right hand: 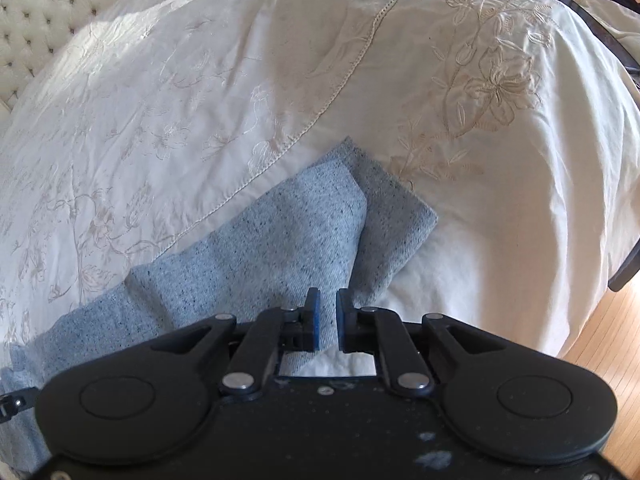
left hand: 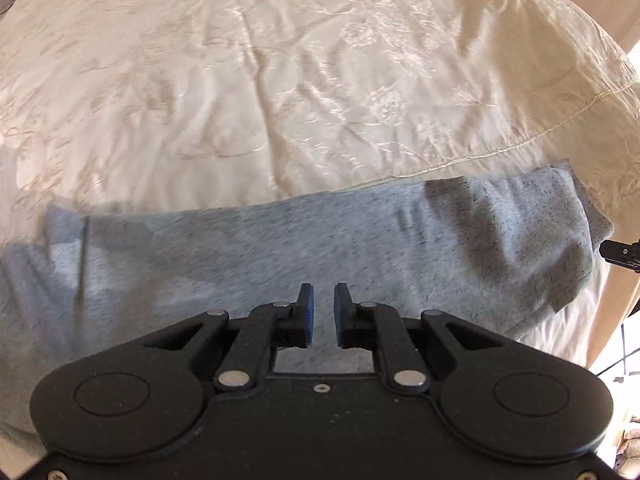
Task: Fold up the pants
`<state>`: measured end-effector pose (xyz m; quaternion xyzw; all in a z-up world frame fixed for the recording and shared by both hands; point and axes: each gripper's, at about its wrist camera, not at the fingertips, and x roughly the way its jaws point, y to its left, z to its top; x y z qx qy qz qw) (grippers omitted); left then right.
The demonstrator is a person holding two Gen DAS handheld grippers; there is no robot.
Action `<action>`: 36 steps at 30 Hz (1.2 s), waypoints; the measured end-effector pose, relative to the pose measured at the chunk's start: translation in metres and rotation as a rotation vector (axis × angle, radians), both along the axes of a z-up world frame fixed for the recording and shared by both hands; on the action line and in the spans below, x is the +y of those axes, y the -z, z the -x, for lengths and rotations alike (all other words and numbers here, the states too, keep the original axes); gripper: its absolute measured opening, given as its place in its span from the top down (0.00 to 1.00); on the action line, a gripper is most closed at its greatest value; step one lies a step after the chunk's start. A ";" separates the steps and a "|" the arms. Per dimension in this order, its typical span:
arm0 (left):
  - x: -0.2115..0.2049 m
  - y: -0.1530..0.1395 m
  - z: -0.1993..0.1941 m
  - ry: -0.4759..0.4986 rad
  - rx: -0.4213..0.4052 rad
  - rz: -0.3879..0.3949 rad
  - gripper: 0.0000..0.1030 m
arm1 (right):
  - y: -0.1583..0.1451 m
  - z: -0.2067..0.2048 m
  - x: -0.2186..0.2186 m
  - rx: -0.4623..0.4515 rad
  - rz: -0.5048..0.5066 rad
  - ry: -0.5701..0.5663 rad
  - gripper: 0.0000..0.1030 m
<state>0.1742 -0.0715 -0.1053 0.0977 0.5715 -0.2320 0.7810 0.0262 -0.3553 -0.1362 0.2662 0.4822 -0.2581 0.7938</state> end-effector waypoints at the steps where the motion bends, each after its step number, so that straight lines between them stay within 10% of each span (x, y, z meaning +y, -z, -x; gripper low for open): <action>1: -0.011 0.008 -0.002 -0.002 -0.006 -0.021 0.80 | 0.000 -0.002 -0.006 -0.003 -0.008 -0.018 0.88; 7: -0.021 0.071 -0.028 -0.135 0.075 -0.297 0.78 | 0.004 -0.014 -0.023 -0.010 0.041 -0.145 0.86; 12: 0.017 0.075 -0.036 -0.294 0.141 -0.231 0.77 | 0.014 -0.026 -0.036 0.004 0.079 -0.263 0.84; 21: -0.004 0.083 -0.016 -0.193 0.036 -0.389 0.80 | 0.057 -0.051 -0.067 0.069 -0.046 -0.241 0.82; 28: -0.017 0.087 -0.011 -0.183 0.015 -0.433 0.85 | 0.030 -0.073 -0.031 -0.065 -0.020 -0.438 0.77; 36: -0.020 0.087 -0.014 -0.184 0.020 -0.439 0.85 | 0.043 -0.042 -0.069 0.032 -0.071 -0.338 0.74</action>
